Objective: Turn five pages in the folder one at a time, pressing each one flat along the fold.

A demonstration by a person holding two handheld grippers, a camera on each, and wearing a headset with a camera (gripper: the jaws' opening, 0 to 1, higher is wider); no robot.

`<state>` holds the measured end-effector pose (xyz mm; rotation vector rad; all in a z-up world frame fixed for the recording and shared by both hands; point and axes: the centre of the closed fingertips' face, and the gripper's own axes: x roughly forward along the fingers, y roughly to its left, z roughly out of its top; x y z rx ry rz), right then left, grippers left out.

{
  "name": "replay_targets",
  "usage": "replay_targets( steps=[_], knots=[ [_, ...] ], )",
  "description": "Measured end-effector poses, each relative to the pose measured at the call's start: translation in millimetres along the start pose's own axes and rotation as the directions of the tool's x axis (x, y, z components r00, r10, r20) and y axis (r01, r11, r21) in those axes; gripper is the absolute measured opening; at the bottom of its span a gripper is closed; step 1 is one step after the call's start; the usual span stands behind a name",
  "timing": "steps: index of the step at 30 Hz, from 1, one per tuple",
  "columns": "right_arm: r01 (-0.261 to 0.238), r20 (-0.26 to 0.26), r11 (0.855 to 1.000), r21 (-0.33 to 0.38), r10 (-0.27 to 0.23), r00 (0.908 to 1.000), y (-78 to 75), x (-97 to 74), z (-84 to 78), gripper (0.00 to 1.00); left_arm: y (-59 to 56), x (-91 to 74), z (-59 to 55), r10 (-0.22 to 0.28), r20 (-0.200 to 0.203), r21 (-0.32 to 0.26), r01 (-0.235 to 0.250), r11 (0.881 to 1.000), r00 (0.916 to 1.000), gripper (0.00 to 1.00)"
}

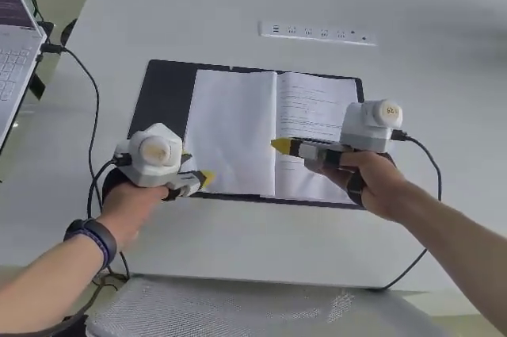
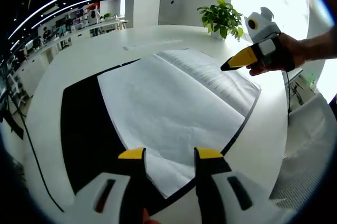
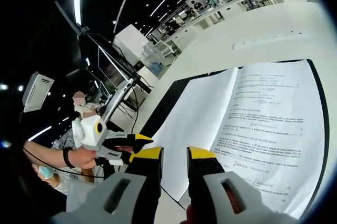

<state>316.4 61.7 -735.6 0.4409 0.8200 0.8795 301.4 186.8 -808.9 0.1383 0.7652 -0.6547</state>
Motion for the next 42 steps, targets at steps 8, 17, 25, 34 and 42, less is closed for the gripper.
replay_targets(
  steps=[8, 17, 25, 34, 42],
  knots=[
    [0.014, -0.007, 1.000, -0.002, -0.014, 0.9999, -16.8, 5.1, 7.1, 0.13, -2.1, 0.0, -7.5, 0.032, -0.023, 0.061, -0.031, 0.998, 0.9992, 0.33],
    [0.008, -0.012, 1.000, 0.001, -0.008, 0.9999, -28.8, 28.1, 21.3, 0.13, -0.4, -0.5, -7.9, 0.050, -0.010, 0.064, -0.050, 0.997, 0.9987, 0.33],
    [-0.013, -0.004, 1.000, 0.024, 0.013, 0.9999, -37.4, 49.2, 32.8, 0.12, 0.9, 0.3, -7.7, 0.058, -0.017, 0.042, -0.057, 0.997, 0.9982, 0.33],
    [-0.018, 0.011, 0.998, 0.062, 0.017, 0.9998, -49.9, 56.8, 37.1, 0.06, 0.6, 1.0, -8.2, 0.053, -0.025, 0.033, -0.052, 0.998, 0.9983, 0.33],
    [-0.013, -0.011, 0.996, 0.087, 0.014, 0.9998, -58.3, 59.1, 27.3, 0.06, 1.3, 1.0, -8.7, 0.054, -0.027, 0.031, -0.053, 0.998, 0.9982, 0.33]
  ],
)
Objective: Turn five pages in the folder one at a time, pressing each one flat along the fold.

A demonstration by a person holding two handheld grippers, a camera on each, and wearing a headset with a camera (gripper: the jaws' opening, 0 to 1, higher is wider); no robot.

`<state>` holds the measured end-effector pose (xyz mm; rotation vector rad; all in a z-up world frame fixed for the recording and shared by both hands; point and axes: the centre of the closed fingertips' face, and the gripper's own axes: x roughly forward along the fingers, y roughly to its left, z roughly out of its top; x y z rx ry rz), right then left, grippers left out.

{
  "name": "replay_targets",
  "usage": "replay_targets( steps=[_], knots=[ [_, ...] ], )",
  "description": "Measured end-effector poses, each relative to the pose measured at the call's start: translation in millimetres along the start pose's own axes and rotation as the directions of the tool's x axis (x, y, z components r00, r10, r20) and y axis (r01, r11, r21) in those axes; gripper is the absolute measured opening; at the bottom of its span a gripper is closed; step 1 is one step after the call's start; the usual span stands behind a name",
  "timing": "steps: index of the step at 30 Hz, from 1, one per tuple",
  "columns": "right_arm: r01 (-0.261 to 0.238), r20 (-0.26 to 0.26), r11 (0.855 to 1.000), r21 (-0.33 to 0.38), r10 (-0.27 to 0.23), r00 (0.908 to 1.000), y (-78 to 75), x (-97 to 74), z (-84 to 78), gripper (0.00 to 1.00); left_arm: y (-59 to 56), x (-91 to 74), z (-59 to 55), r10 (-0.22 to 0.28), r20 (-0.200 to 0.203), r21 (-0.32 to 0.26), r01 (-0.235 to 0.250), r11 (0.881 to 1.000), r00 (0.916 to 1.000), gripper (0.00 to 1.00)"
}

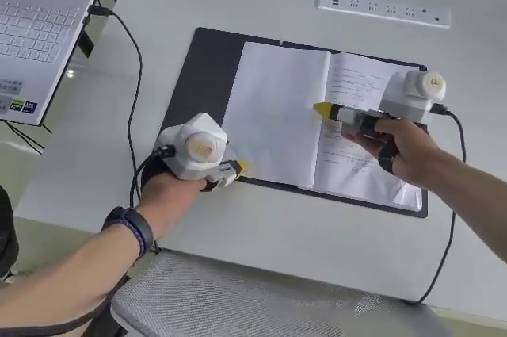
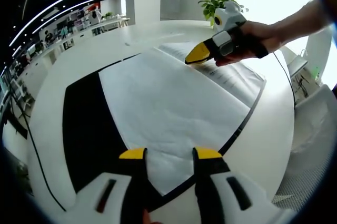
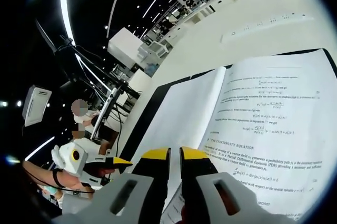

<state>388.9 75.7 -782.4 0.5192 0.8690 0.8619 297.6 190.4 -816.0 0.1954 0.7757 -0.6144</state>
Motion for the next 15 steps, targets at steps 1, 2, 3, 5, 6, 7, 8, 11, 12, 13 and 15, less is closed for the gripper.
replay_targets(
  steps=[1, 2, 3, 5, 6, 7, 8, 11, 12, 13, 15],
  knots=[
    [0.003, -0.006, 1.000, -0.001, -0.003, 1.0000, -0.7, 0.7, -1.5, 0.04, -0.1, 0.1, -0.2, -0.001, -0.001, 0.000, 0.001, 1.000, 1.0000, 0.33],
    [0.008, -0.003, 1.000, -0.007, -0.008, 1.0000, -0.9, 0.6, -1.1, 0.03, -0.1, 0.1, -0.3, -0.001, -0.001, 0.002, 0.001, 1.000, 1.0000, 0.33],
    [0.010, -0.002, 1.000, -0.003, -0.010, 0.9999, -2.1, 0.7, -1.2, 0.02, 0.1, 0.4, -0.5, -0.001, -0.001, 0.002, 0.001, 1.000, 1.0000, 0.33],
    [0.009, 0.002, 1.000, 0.003, -0.009, 1.0000, -2.7, 1.0, -1.0, 0.01, 0.3, 0.6, -0.7, 0.001, 0.001, -0.001, -0.001, 1.000, 1.0000, 0.33],
    [0.008, 0.003, 1.000, 0.005, -0.009, 1.0000, -3.3, 0.9, -0.8, 0.00, 0.3, 0.6, -0.7, 0.002, 0.002, 0.000, -0.002, 1.000, 1.0000, 0.33],
    [0.008, 0.004, 1.000, 0.007, -0.008, 1.0000, -3.4, 0.9, -0.8, 0.00, 0.3, 1.1, -1.0, 0.003, 0.002, 0.000, -0.003, 1.000, 1.0000, 0.33],
    [0.006, 0.004, 1.000, 0.007, -0.006, 1.0000, -3.7, 1.1, -0.7, 0.00, 0.4, 1.2, -1.1, 0.003, 0.002, 0.000, -0.003, 1.000, 1.0000, 0.33],
    [0.005, 0.001, 1.000, 0.002, -0.005, 1.0000, -4.4, 1.2, -0.7, 0.00, 0.1, 1.0, -0.6, 0.000, 0.002, -0.002, 0.000, 1.000, 1.0000, 0.33],
    [0.004, 0.000, 1.000, 0.003, -0.004, 1.0000, -4.5, 1.3, -0.8, 0.00, 0.1, 1.1, -0.7, -0.001, 0.002, -0.001, 0.001, 1.000, 1.0000, 0.33],
    [0.004, -0.001, 1.000, 0.002, -0.004, 1.0000, -4.6, 1.3, -0.8, 0.00, 0.2, 1.1, -0.8, -0.001, 0.002, 0.000, 0.001, 1.000, 1.0000, 0.33],
    [0.002, -0.002, 1.000, 0.002, -0.002, 1.0000, -5.0, 1.4, -1.0, 0.00, 0.0, 1.2, -0.8, -0.002, 0.003, -0.001, 0.002, 1.000, 1.0000, 0.33]
  ],
)
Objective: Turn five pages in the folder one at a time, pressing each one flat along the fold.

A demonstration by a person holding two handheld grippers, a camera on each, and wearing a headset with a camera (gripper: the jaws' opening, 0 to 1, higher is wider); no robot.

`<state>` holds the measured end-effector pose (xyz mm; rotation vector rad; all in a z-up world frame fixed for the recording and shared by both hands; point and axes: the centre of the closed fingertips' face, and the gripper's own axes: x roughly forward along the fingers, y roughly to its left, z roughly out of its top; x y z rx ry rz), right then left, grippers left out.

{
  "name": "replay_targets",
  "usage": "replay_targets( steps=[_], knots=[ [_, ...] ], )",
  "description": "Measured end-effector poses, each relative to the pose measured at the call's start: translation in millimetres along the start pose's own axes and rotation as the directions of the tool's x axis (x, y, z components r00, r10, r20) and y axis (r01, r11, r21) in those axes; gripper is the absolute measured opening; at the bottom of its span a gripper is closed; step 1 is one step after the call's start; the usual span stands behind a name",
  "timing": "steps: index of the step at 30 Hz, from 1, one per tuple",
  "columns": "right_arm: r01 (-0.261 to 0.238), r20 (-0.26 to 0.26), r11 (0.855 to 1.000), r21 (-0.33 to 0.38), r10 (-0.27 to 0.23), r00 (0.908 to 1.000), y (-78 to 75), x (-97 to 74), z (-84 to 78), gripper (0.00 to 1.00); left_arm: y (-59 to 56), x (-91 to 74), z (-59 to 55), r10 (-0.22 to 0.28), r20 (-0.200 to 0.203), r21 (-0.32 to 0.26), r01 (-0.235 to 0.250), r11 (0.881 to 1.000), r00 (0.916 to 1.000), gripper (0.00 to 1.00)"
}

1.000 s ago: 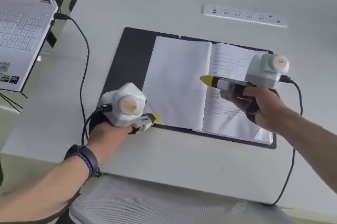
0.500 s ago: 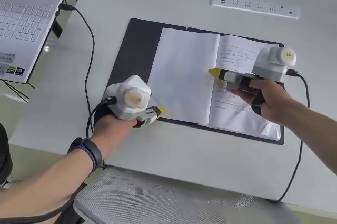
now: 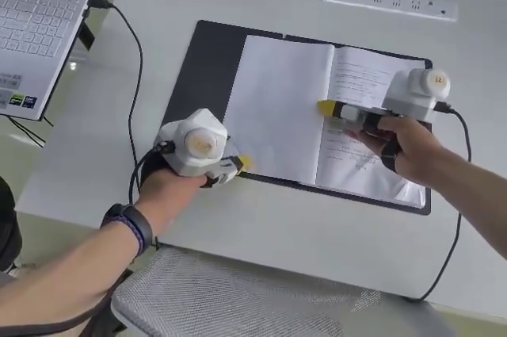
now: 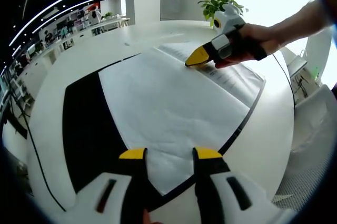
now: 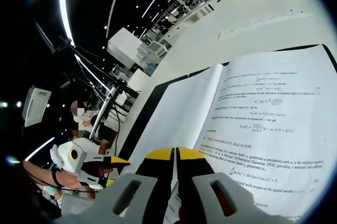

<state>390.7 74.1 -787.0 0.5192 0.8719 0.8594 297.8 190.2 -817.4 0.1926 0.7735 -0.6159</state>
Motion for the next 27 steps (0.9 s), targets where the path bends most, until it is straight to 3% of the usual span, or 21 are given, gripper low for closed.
replay_targets(
  steps=[11, 16, 20, 27],
  knots=[
    [-0.020, 0.015, 1.000, 0.021, 0.020, 0.9997, -6.1, 5.0, 10.0, 0.00, -0.9, -0.3, -0.1, -0.001, 0.002, 0.006, 0.001, 1.000, 1.0000, 0.34],
    [-0.011, 0.065, 0.998, 0.069, 0.007, 0.9979, -21.7, 11.8, 28.0, 0.00, -1.5, -0.4, -0.1, -0.001, 0.004, 0.002, 0.001, 1.000, 1.0000, 0.34],
    [-0.020, 0.103, 0.994, 0.110, 0.008, 0.9947, -21.6, 14.0, 37.7, 0.00, -1.9, -0.7, -0.8, -0.005, 0.003, 0.003, 0.005, 1.000, 1.0000, 0.34],
    [-0.021, 0.186, 0.982, 0.188, -0.014, 0.9825, -44.8, 25.5, 62.9, 0.00, -2.7, -1.8, -0.9, -0.012, -0.004, 0.013, 0.012, 1.000, 0.9999, 0.34]
  ],
)
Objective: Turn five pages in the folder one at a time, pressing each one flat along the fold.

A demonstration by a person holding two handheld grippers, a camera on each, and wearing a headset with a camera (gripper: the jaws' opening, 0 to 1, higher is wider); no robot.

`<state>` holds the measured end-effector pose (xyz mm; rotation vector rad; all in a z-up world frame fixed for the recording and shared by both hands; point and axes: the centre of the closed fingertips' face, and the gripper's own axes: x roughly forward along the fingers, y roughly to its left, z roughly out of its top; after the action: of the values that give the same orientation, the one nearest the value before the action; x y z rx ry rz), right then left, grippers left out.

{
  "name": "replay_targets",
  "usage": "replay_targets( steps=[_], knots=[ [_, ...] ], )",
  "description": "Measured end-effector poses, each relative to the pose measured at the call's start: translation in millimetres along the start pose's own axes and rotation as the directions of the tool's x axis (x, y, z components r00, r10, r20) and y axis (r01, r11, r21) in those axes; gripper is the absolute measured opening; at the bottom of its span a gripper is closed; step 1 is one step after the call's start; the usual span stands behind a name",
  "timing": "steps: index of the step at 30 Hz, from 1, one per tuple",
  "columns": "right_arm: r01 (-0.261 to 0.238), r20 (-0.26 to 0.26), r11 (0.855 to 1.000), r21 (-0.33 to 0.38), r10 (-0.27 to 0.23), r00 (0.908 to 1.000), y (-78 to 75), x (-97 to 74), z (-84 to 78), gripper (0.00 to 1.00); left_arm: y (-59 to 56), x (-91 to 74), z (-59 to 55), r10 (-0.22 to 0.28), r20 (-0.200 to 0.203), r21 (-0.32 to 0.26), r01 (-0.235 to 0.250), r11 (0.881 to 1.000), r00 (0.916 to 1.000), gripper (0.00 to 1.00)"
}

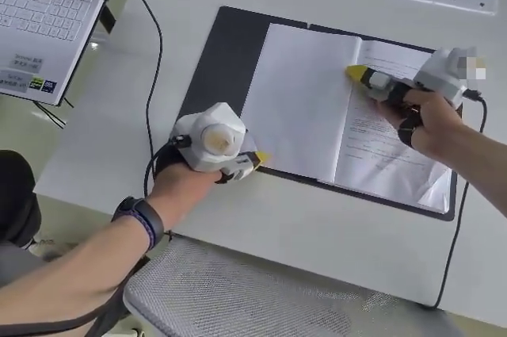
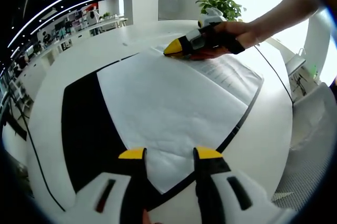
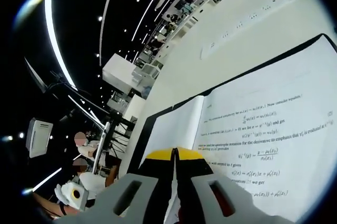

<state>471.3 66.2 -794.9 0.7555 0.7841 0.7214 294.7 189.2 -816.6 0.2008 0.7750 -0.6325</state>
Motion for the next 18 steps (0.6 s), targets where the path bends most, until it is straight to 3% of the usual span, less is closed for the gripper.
replay_targets(
  steps=[7, 18],
  knots=[
    [0.014, 0.061, 0.999, 0.035, -0.016, 0.9980, -19.4, 13.2, 26.3, 0.00, 0.1, 0.2, -0.4, -0.001, -0.004, 0.006, 0.002, 1.000, 1.0000, 0.34],
    [0.040, 0.107, 0.998, 0.040, -0.044, 0.9933, -32.2, 33.2, 53.9, 0.00, 0.4, 0.0, -0.4, 0.001, -0.001, 0.007, -0.001, 1.000, 1.0000, 0.34]
  ],
)
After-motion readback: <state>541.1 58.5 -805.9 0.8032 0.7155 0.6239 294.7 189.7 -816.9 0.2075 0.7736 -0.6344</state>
